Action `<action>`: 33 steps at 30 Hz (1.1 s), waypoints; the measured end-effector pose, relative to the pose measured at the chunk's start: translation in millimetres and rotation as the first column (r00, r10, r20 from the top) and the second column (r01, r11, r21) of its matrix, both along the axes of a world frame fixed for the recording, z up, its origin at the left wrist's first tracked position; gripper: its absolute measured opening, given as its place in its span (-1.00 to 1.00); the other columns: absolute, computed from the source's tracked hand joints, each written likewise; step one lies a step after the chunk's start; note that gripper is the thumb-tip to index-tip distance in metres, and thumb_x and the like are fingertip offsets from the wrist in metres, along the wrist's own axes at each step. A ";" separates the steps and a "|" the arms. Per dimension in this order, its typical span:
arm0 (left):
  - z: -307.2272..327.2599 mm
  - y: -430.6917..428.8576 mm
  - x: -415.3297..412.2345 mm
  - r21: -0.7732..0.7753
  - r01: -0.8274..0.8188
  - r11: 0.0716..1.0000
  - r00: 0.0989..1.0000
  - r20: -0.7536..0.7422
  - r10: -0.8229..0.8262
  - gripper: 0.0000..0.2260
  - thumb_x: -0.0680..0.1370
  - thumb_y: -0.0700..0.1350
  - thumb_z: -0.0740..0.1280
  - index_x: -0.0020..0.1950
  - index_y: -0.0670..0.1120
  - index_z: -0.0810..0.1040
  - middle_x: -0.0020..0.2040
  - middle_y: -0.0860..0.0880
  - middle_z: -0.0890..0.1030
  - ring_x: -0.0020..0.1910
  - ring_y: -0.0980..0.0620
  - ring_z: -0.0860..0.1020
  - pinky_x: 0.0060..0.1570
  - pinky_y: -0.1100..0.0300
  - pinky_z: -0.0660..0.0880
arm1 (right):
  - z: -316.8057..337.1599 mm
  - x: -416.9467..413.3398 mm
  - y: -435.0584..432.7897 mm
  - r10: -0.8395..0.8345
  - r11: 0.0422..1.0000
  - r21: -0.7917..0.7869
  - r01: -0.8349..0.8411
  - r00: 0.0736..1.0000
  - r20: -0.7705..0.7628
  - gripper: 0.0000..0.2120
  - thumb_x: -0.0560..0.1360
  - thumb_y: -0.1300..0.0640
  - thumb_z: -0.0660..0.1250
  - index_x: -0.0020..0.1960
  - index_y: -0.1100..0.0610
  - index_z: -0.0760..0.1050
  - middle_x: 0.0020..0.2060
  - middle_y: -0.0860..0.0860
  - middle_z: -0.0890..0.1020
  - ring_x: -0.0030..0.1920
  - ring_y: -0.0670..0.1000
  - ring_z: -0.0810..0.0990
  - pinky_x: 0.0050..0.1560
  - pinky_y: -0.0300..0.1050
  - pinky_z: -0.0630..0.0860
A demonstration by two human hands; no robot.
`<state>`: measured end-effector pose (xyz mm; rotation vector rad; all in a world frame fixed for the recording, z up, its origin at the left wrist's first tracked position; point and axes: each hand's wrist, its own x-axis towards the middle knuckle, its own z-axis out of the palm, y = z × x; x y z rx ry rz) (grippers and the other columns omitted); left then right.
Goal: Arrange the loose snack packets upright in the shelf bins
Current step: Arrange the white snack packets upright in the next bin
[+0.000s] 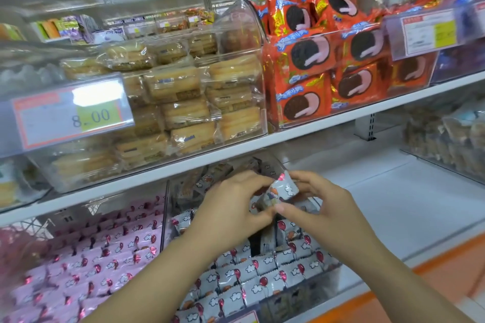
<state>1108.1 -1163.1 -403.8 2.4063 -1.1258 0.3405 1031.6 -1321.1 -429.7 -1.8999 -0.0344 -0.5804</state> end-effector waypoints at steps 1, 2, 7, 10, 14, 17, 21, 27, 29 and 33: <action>1.6 -1.3 -1.9 -0.009 0.028 1.000 1.000 0.005 -0.028 -0.65 0.45 0.04 0.36 0.24 0.14 0.54 0.02 0.21 0.54 0.01 0.24 0.49 0.04 0.17 0.48 | 1.7 -0.9 2.5 0.002 0.999 0.038 -0.003 0.999 0.035 -0.69 0.34 0.08 0.50 0.03 -0.15 0.54 -0.17 -0.26 0.65 -0.08 -0.31 0.57 -0.15 -0.52 0.43; 2.8 -2.3 -3.0 -0.021 0.052 0.998 0.999 0.011 -0.052 -0.66 0.45 0.05 0.35 0.23 0.15 0.55 0.00 0.21 0.54 0.00 0.23 0.49 0.02 0.19 0.48 | 3.2 -1.3 4.0 -0.001 0.997 0.072 -0.004 0.998 0.065 -0.72 0.35 0.14 0.50 -0.01 -0.11 0.56 -0.18 -0.24 0.66 -0.12 -0.28 0.59 -0.19 -0.50 0.44; 4.9 4.0 6.1 -0.061 -0.006 0.998 0.973 -0.230 -0.008 -0.69 0.51 0.02 0.37 0.24 0.20 0.49 0.02 0.26 0.56 0.00 0.35 0.50 0.07 0.39 0.47 | 3.8 -2.6 -6.9 -0.159 0.981 0.133 0.139 0.974 0.159 -0.78 0.43 0.20 0.42 0.00 -0.06 0.54 -0.19 -0.17 0.66 -0.16 -0.16 0.62 -0.20 -0.30 0.54; -2.7 11.1 13.1 0.188 0.041 0.981 0.914 -0.403 0.039 -0.81 0.58 0.03 0.28 0.17 0.22 0.51 0.04 0.25 0.56 -0.04 0.36 0.52 0.07 0.33 0.49 | 1.7 -1.5 -19.6 -0.254 0.954 0.208 0.217 0.952 0.170 -0.73 0.45 0.23 0.41 0.01 -0.09 0.50 -0.14 -0.18 0.65 -0.18 -0.17 0.61 -0.19 -0.38 0.50; -7.0 3.9 17.2 0.469 0.187 0.863 0.880 -0.470 0.064 -0.76 0.61 0.08 0.21 0.24 0.12 0.53 0.14 0.17 0.56 0.06 0.15 0.54 0.14 0.16 0.48 | -5.1 2.9 -28.4 -0.267 0.949 0.209 0.237 0.955 0.127 -0.73 0.45 0.20 0.41 0.03 -0.12 0.48 -0.05 -0.14 0.63 -0.23 -0.12 0.54 -0.26 -0.40 0.46; 0.7 -4.3 19.9 0.580 0.257 0.773 0.845 -0.523 0.112 -0.63 0.55 0.21 0.25 0.31 0.13 0.48 0.22 0.11 0.53 0.15 0.08 0.50 0.23 0.10 0.43 | -6.3 3.4 -29.7 -0.252 0.955 0.195 0.225 0.959 0.130 -0.75 0.45 0.18 0.41 0.04 -0.09 0.50 -0.06 -0.12 0.63 -0.32 -0.21 0.46 -0.32 -0.43 0.41; 7.4 -14.0 23.9 0.696 0.356 0.624 0.789 -0.582 0.198 -0.38 0.48 0.32 0.24 0.48 0.12 0.28 0.51 0.09 0.24 0.47 0.04 0.21 0.46 0.05 0.14 | -5.8 2.9 -27.0 -0.219 0.968 0.153 0.197 0.965 0.146 -0.76 0.45 0.22 0.41 0.07 0.00 0.52 -0.28 -0.29 0.57 -0.40 -0.27 0.48 -0.38 -0.47 0.36; -2.9 -26.8 27.7 0.809 0.402 0.429 0.828 -0.521 0.208 -0.31 0.52 0.37 0.08 0.55 0.03 0.13 0.55 0.04 0.14 0.52 0.02 0.11 0.48 0.02 0.05 | -7.2 5.4 -24.5 -0.204 0.974 0.127 0.186 0.968 0.144 -0.75 0.45 0.20 0.41 0.03 -0.09 0.50 -0.24 -0.31 0.59 -0.30 -0.22 0.54 -0.25 -0.41 0.43; -6.4 -26.5 28.0 0.800 0.401 0.446 0.832 -0.522 0.188 -0.27 0.49 0.41 0.02 0.54 0.02 0.17 0.54 0.02 0.18 0.51 0.00 0.15 0.48 0.01 0.09 | -7.2 5.2 -23.8 -0.209 0.974 0.114 0.194 0.968 0.139 -0.74 0.44 0.19 0.41 0.03 -0.11 0.50 -0.18 -0.28 0.61 -0.21 -0.18 0.58 -0.17 -0.38 0.48; -3.5 -15.7 28.7 0.674 0.344 0.653 0.804 -0.572 0.166 -0.28 0.43 0.43 0.02 0.44 0.03 0.35 0.42 0.05 0.38 0.34 0.05 0.39 0.34 0.11 0.30 | -7.5 4.4 -23.7 -0.209 0.976 0.096 0.197 0.968 0.136 -0.74 0.44 0.18 0.41 0.05 -0.09 0.50 -0.14 -0.29 0.60 -0.18 -0.18 0.57 -0.13 -0.39 0.47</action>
